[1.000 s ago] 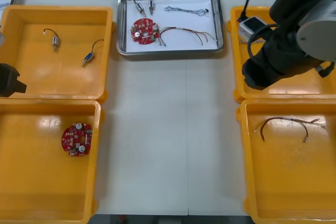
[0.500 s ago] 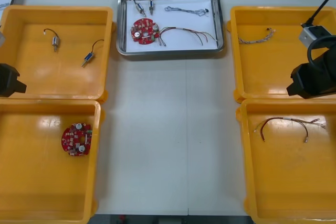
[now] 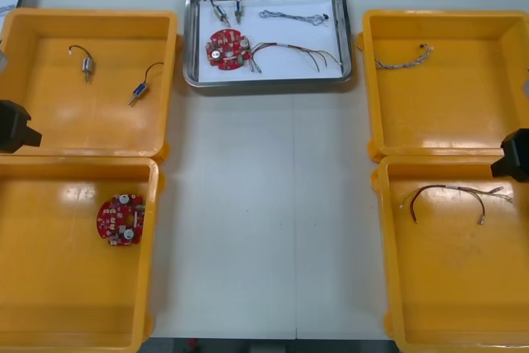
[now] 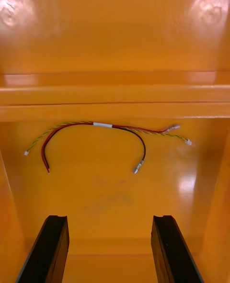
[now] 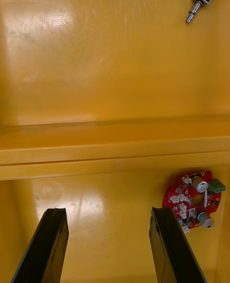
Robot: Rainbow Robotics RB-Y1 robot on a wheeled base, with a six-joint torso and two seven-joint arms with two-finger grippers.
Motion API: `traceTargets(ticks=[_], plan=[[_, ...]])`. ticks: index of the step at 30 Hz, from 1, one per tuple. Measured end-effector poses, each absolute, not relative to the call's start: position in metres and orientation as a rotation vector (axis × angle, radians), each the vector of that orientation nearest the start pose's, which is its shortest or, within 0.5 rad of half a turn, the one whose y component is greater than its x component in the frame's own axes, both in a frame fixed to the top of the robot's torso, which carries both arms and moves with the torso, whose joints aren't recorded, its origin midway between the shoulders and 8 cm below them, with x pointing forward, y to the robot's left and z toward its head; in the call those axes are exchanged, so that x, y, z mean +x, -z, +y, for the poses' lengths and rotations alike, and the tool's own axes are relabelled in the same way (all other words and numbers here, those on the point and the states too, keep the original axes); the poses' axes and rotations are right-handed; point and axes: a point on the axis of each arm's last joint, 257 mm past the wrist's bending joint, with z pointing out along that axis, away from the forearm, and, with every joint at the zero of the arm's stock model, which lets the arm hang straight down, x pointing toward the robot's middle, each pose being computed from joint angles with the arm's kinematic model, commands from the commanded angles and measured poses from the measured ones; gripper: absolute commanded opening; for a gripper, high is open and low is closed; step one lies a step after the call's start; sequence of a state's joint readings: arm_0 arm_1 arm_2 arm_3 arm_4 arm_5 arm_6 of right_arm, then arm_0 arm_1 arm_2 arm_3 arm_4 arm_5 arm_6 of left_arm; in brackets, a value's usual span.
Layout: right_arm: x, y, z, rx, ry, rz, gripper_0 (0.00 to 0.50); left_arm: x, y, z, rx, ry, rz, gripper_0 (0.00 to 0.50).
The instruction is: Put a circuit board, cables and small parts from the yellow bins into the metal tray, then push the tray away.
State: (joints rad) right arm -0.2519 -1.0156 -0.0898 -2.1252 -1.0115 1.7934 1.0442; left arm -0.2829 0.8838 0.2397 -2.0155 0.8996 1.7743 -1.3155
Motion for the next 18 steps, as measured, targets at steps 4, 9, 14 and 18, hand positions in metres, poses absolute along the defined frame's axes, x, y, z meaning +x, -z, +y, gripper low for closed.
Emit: traceTargets(ticks=[4,9,14,18], plan=[[0.380,0.167,-0.365,0.081,0.010,2.742,0.500,0.424,0.139,0.383,0.040,-0.003,2.612,0.500],[0.373,0.177,-0.370,0.093,-0.002,2.753,0.500,0.424,0.139,0.383,0.040,-0.003,2.612,0.500],[0.369,0.188,-0.366,0.111,-0.026,2.769,0.500,0.424,0.139,0.383,0.040,-0.003,2.612,0.500],[0.367,0.193,-0.363,0.119,-0.044,2.774,0.500,0.424,0.139,0.383,0.040,-0.003,2.612,0.500]])
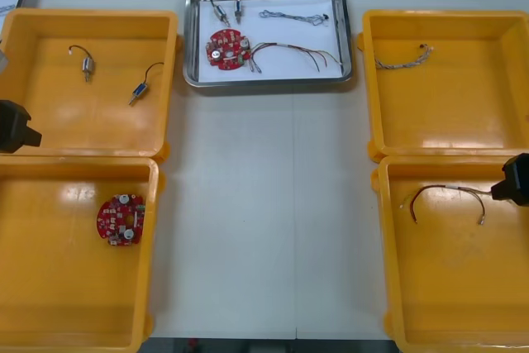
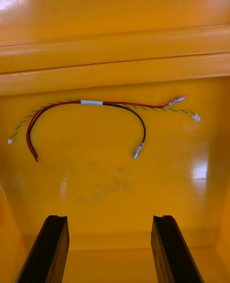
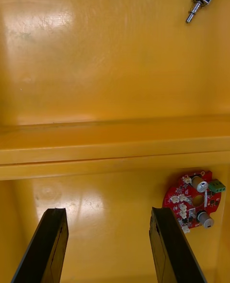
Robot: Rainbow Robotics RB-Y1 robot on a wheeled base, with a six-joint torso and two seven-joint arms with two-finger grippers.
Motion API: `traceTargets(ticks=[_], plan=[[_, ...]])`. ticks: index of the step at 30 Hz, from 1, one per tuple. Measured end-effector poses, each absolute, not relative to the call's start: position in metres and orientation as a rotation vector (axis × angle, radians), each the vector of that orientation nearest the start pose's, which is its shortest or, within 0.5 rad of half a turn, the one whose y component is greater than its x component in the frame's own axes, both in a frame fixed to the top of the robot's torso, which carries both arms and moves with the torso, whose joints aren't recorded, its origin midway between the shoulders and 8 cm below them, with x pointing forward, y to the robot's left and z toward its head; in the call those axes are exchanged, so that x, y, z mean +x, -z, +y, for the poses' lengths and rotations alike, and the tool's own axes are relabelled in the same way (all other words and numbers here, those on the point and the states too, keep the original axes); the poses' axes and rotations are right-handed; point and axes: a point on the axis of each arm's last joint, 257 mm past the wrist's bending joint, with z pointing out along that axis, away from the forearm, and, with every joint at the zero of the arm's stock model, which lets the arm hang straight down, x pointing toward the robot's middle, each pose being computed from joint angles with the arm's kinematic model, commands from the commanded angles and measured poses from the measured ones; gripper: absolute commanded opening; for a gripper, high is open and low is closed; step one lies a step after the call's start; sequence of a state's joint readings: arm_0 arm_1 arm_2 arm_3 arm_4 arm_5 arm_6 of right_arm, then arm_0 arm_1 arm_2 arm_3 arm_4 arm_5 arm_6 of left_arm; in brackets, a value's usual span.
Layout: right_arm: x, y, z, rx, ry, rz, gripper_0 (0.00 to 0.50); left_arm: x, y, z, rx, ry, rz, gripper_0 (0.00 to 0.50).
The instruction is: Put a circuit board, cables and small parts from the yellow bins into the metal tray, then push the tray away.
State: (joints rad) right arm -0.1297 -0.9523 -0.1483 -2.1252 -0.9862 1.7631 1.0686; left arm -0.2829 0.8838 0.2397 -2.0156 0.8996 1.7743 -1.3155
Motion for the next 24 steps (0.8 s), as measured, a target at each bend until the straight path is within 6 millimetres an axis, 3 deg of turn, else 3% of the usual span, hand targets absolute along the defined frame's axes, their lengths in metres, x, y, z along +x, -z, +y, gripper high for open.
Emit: traceTargets(ticks=[9,24], plan=[[0.3708,0.1883,-0.3637,0.019,0.011,2.742,0.500,0.4241,0.1391,0.3826,0.040,-0.003,2.612,0.500],[0.3714,0.1863,-0.3615,0.007,0.012,2.733,0.500,0.4241,0.1391,0.3826,0.040,-0.003,2.612,0.500]])
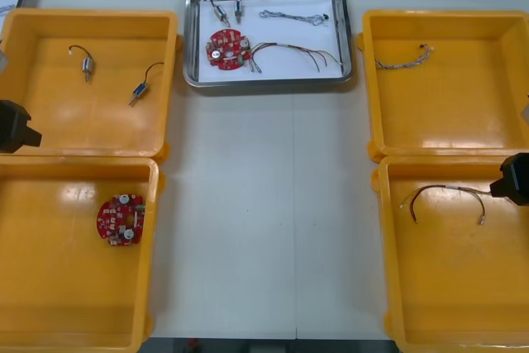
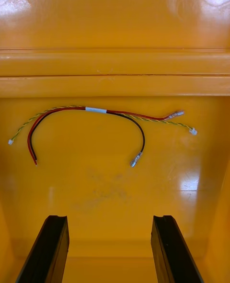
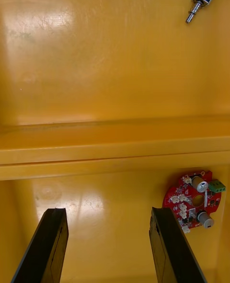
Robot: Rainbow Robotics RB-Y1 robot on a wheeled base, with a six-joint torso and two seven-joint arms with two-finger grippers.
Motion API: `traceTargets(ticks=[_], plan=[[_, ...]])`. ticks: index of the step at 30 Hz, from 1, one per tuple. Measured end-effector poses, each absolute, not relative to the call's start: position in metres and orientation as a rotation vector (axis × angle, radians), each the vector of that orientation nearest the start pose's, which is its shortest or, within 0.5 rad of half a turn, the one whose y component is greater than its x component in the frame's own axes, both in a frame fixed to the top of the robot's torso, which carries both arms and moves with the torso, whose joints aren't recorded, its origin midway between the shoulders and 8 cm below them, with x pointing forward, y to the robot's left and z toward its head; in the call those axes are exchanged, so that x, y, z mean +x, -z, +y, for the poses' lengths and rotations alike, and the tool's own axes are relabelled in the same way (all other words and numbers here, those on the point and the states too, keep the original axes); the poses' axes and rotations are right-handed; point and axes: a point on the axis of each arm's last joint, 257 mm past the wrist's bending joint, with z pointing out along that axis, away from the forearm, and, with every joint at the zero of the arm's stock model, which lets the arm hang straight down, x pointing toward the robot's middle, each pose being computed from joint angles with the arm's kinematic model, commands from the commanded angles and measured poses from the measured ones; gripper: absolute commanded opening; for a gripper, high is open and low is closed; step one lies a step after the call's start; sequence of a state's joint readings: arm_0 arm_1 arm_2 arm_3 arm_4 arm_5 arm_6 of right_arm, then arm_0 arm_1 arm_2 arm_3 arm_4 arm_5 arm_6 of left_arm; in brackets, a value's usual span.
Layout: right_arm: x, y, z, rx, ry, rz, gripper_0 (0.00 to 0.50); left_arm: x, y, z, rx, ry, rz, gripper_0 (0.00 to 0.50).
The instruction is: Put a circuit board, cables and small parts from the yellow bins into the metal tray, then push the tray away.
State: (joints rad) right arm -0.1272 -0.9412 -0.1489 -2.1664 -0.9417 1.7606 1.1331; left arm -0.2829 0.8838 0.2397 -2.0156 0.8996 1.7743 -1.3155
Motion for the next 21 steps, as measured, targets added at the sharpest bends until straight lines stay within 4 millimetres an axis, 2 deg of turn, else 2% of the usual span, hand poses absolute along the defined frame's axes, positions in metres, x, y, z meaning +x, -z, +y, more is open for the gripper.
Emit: traceTargets(ticks=[21], plan=[[0.3714,0.1860,-0.3613,0.006,0.013,2.732,0.500,0.4241,0.1391,0.3826,0.040,-0.003,2.612,0.500]])
